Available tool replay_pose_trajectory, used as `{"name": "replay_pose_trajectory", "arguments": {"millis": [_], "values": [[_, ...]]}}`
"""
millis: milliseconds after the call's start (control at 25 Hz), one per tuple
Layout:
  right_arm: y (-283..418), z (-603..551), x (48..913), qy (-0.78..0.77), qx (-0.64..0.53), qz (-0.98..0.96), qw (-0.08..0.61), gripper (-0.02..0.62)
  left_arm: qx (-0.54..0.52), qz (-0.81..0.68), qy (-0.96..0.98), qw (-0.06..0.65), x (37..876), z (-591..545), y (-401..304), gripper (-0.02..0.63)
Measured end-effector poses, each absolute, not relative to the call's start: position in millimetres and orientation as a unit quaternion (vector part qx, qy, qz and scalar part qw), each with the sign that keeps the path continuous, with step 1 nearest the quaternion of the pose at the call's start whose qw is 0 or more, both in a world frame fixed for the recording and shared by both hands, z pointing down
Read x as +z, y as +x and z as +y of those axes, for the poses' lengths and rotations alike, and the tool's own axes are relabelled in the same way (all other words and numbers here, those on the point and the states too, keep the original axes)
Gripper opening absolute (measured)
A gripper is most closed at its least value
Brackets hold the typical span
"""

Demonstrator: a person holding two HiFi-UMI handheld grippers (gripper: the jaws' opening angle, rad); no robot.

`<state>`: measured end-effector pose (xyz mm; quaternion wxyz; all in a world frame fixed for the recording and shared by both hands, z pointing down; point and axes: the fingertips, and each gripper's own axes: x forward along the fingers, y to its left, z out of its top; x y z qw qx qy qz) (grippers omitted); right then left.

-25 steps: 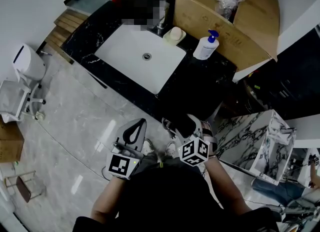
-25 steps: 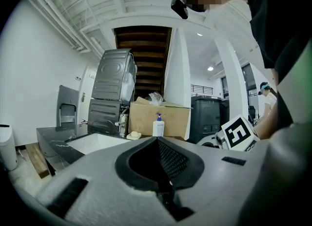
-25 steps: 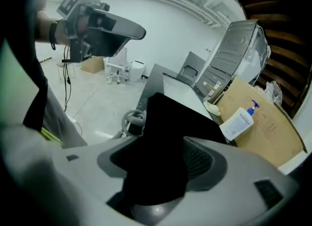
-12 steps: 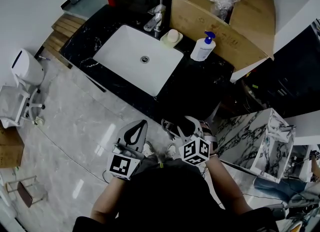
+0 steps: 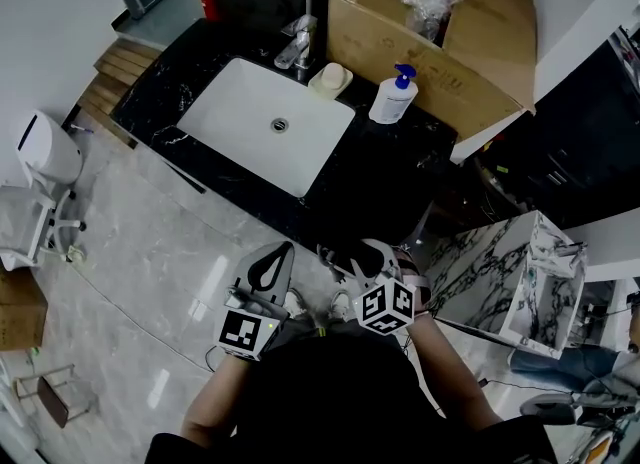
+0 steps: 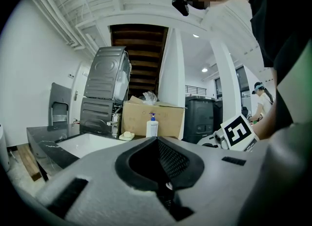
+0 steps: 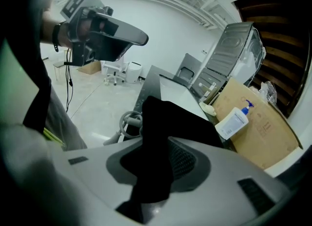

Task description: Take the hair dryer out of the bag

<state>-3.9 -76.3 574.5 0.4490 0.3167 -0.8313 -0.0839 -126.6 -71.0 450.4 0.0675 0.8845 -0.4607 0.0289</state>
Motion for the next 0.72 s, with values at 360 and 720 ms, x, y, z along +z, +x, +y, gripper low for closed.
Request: {"name": "replay_pose_trajectory", "arguments": {"millis": [360,720], "values": [[12.5,-77.6,565.9,0.338,-0.076,-0.827,0.443,0.037,0.032,-0.455,0.887,0.069,453.4,-69.0,-120.9,0.021],[12.0,-95.4,538.9,0.371,0.014,-0.856,0.360,0.031,0.036,-0.444,0.893,0.063,457.4,-70.8,-106.5,0.021]]}}
